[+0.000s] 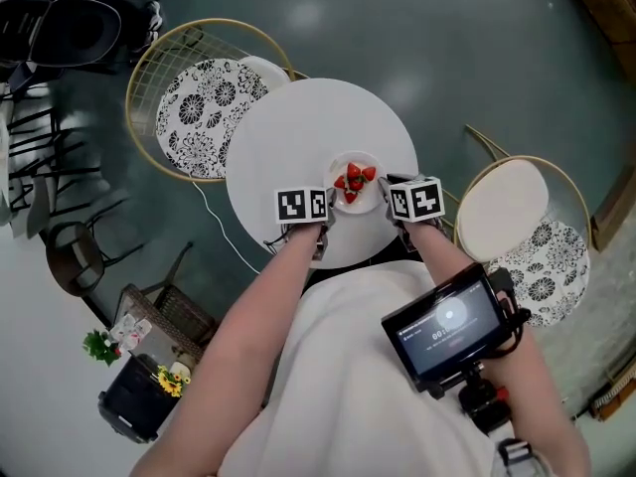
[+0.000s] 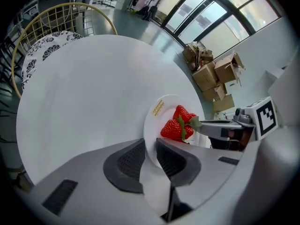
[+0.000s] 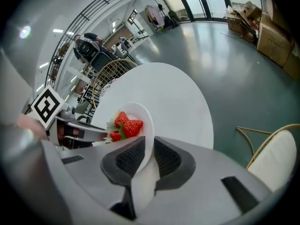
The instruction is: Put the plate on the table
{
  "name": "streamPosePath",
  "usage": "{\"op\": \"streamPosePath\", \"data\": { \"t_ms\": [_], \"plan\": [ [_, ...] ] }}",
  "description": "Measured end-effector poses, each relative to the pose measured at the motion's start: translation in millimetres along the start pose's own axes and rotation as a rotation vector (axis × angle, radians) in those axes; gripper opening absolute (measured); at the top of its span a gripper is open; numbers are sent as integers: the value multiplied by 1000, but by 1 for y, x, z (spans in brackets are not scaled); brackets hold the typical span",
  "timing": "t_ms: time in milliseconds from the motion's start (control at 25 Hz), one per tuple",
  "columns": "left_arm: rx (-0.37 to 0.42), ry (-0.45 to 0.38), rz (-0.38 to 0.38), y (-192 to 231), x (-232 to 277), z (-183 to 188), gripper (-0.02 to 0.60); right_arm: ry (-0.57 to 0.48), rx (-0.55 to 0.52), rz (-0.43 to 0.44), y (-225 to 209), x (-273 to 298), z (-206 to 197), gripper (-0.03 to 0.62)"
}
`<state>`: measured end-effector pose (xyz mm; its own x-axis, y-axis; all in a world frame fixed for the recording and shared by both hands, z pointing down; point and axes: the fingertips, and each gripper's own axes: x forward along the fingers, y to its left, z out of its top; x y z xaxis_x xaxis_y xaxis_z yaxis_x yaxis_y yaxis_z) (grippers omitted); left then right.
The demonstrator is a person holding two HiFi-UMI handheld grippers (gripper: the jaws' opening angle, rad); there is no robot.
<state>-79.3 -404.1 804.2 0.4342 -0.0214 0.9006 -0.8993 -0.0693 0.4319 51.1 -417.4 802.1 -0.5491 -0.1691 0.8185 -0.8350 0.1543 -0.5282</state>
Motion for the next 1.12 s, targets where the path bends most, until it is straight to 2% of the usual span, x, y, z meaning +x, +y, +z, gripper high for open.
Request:
{"op": "streamPosePath", "data": {
  "t_ms": [280,560,840,960,1040,1120],
  "plan": [
    [13,-1,42,6,-6,4,57,4,-85,-24,1,1,4,38],
    [22,-26,63,11,-14,6,57,-53,-130,-78,-10,-6,14,38],
    [26,-155,21,4,-35,9,57,-118,-139,-111,-15,-29,27,37],
    [34,-217,-8,3,-45,5,57,-149,-141,-87,-3,-35,28,35],
    [46,-252,-22,2,-52,-1,57,-161,-165,-62,9,-40,24,3],
    [51,-282,-31,2,-59,-9,55,-176,-191,-37,21,-46,20,3]
  ]
}}
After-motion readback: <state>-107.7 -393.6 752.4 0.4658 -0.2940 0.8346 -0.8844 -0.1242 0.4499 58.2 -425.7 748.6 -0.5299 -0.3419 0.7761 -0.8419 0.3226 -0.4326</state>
